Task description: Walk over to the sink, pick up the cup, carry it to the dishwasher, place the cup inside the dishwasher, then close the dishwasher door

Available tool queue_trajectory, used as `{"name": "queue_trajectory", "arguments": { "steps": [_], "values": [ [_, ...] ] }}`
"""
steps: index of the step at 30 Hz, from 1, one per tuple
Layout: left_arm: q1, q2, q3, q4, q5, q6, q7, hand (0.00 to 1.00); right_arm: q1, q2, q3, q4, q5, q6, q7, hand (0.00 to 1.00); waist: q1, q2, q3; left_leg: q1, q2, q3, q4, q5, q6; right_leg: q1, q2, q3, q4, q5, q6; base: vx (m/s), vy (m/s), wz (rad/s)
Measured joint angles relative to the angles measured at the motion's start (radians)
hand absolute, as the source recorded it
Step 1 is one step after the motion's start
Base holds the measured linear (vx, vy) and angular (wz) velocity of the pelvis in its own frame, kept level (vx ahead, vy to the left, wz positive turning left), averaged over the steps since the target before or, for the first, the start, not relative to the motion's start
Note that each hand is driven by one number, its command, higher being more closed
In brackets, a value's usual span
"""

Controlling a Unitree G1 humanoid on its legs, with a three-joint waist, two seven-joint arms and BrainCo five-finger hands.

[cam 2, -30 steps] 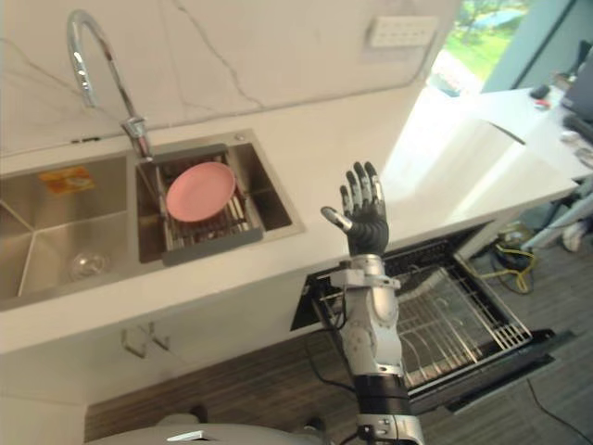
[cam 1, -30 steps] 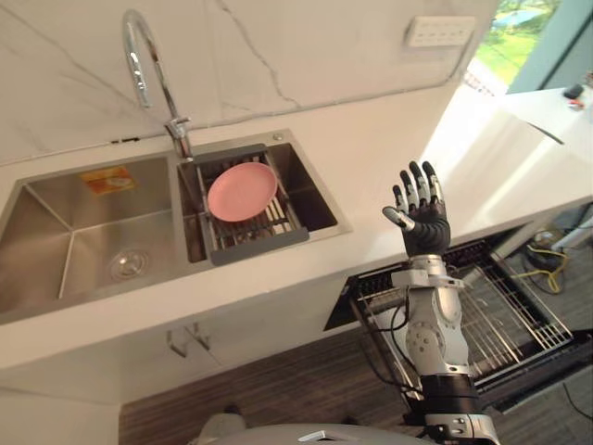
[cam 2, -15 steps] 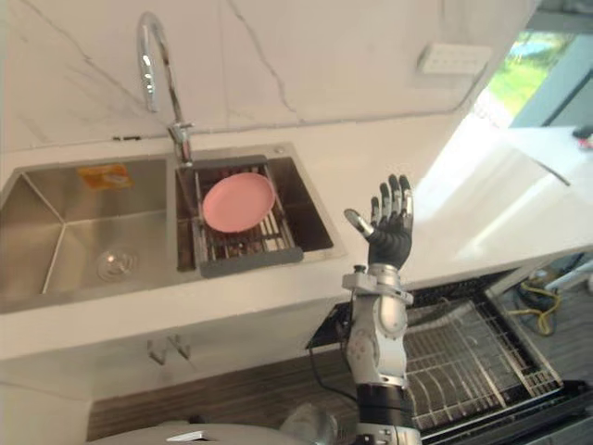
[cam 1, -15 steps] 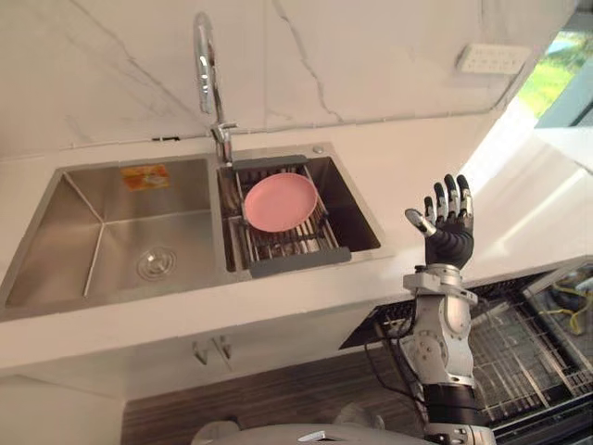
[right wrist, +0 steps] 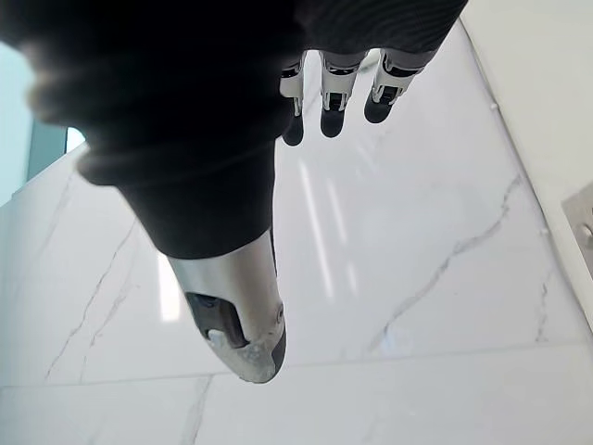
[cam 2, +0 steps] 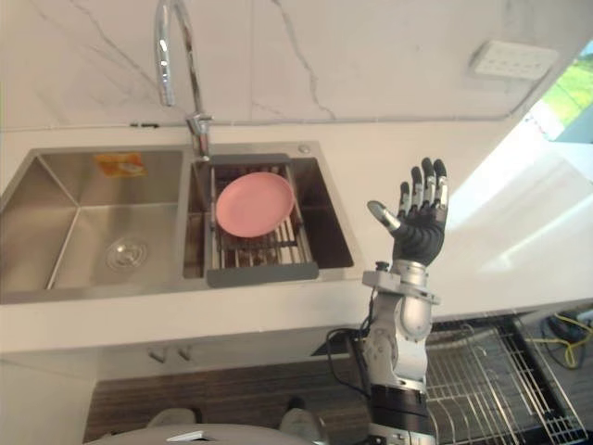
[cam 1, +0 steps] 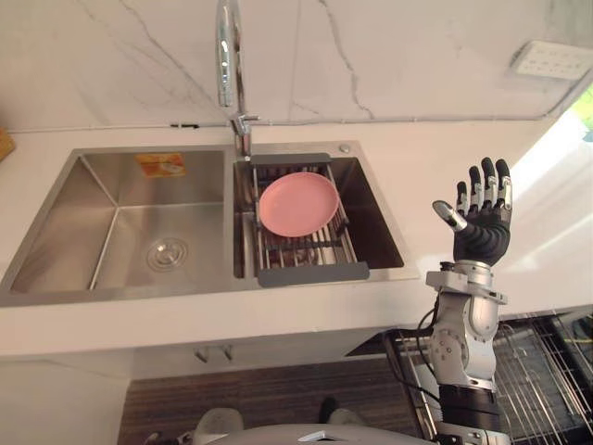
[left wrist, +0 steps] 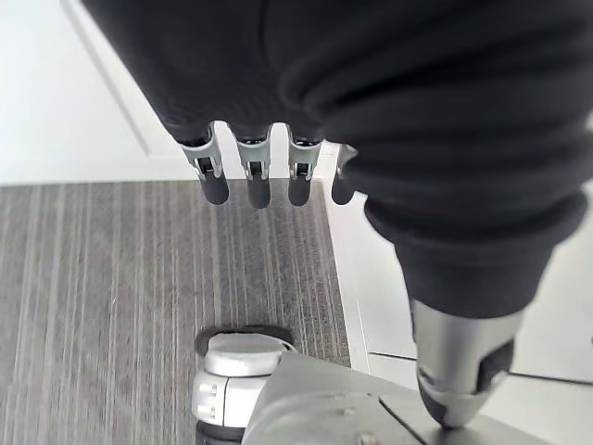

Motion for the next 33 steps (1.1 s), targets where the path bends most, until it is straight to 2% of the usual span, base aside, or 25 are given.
{"name": "queue_trajectory", "arguments": {
  "steps": [1,3,5,6,8,10,11,14,17,21,27,33],
  "values": [
    [0.004,-0.006,0.008,0.000,-0.028,0.006,-0.005,0.00,-0.002,0.000,0.007,0.000,0.007,0.009,-0.001,0.00,0.003,0.003,-0.001,0.001,0.003,0.003,-0.003,0.001,0.000,0.004,0.004,0.000,-0.019,0.009,-0.003,-0.04,-0.034,-0.13],
    [0.018,-0.020,0.009,0.003,-0.140,0.026,-0.013,0.00,-0.001,0.000,0.009,0.000,0.020,0.045,-0.007,0.00,0.006,0.011,-0.003,0.002,0.006,0.021,-0.034,0.024,-0.003,0.018,0.014,-0.002,-0.105,0.064,-0.004,-0.01,-0.030,-0.18],
    [0.018,-0.023,0.014,0.015,-0.202,0.054,-0.039,0.00,-0.001,-0.001,0.004,0.004,0.024,0.068,-0.030,0.00,0.007,0.018,-0.005,0.001,0.011,0.046,-0.057,0.038,-0.010,0.014,0.023,0.002,-0.161,0.109,-0.005,-0.02,-0.038,-0.36],
    [0.017,-0.024,0.028,0.023,-0.244,0.073,-0.064,0.00,0.000,-0.002,0.003,0.021,0.025,0.085,-0.035,0.00,0.004,0.026,-0.004,0.010,0.020,0.068,-0.069,0.042,-0.017,0.004,0.034,0.016,-0.162,0.118,-0.010,-0.02,-0.049,-0.51],
    [0.017,-0.027,0.045,0.037,-0.276,0.082,-0.088,0.00,0.028,-0.001,-0.004,0.033,0.024,0.106,-0.051,0.00,0.001,0.038,-0.009,0.041,0.033,0.100,-0.084,0.040,-0.026,0.003,0.053,0.049,-0.163,0.118,-0.012,-0.01,-0.042,-0.54],
    [0.016,-0.026,0.047,0.044,-0.301,0.082,-0.094,0.00,0.045,-0.002,-0.032,0.032,0.022,0.112,-0.053,0.00,-0.001,0.042,-0.014,0.054,0.045,0.134,-0.085,0.034,-0.033,-0.013,0.065,0.075,-0.163,0.103,-0.020,-0.03,-0.044,-0.62],
    [0.013,-0.027,0.047,0.047,-0.321,0.084,-0.102,0.00,0.053,-0.003,-0.057,0.032,0.011,0.112,-0.055,0.00,-0.005,0.044,-0.018,0.054,0.050,0.155,-0.086,0.031,-0.036,-0.024,0.063,0.049,-0.163,0.101,-0.026,-0.03,-0.037,-0.61],
    [0.010,-0.025,0.047,0.059,-0.322,0.084,-0.107,0.00,0.078,-0.007,-0.087,0.032,-0.066,0.110,-0.069,0.00,-0.018,0.044,-0.019,0.064,0.060,0.181,-0.085,0.023,-0.043,-0.028,0.063,0.021,-0.163,0.117,-0.033,-0.01,-0.013,-0.36],
    [0.005,-0.024,0.045,0.060,-0.300,0.082,-0.099,0.00,0.089,-0.034,-0.113,0.031,-0.219,0.108,-0.069,0.00,-0.030,0.049,-0.031,0.070,0.066,0.183,-0.086,0.020,-0.044,-0.025,0.066,0.010,-0.163,0.120,-0.030,0.00,-0.002,-0.04],
    [-0.003,-0.015,0.045,0.060,-0.294,0.086,-0.103,0.00,0.066,-0.101,-0.101,0.029,-0.349,0.118,-0.023,0.00,-0.027,0.040,-0.045,0.070,0.065,0.178,-0.096,0.022,-0.045,-0.025,0.064,-0.002,-0.163,0.128,-0.029,0.00,0.010,0.05],
    [-0.005,-0.010,0.045,0.059,-0.271,0.095,-0.109,0.00,0.008,-0.176,-0.051,0.030,-0.455,0.140,0.019,0.00,-0.025,0.026,-0.061,0.069,0.059,0.166,-0.103,0.025,-0.043,-0.019,0.056,-0.022,-0.163,0.130,-0.026,0.00,0.015,0.07],
    [-0.005,0.000,0.043,0.058,-0.265,0.098,-0.110,0.00,-0.049,-0.222,0.011,0.067,-0.556,0.141,0.072,0.00,-0.024,0.010,-0.069,0.059,0.039,0.123,-0.119,0.042,-0.032,-0.010,0.034,-0.060,-0.163,0.131,-0.019,-0.02,0.017,0.21]
  ]
}}
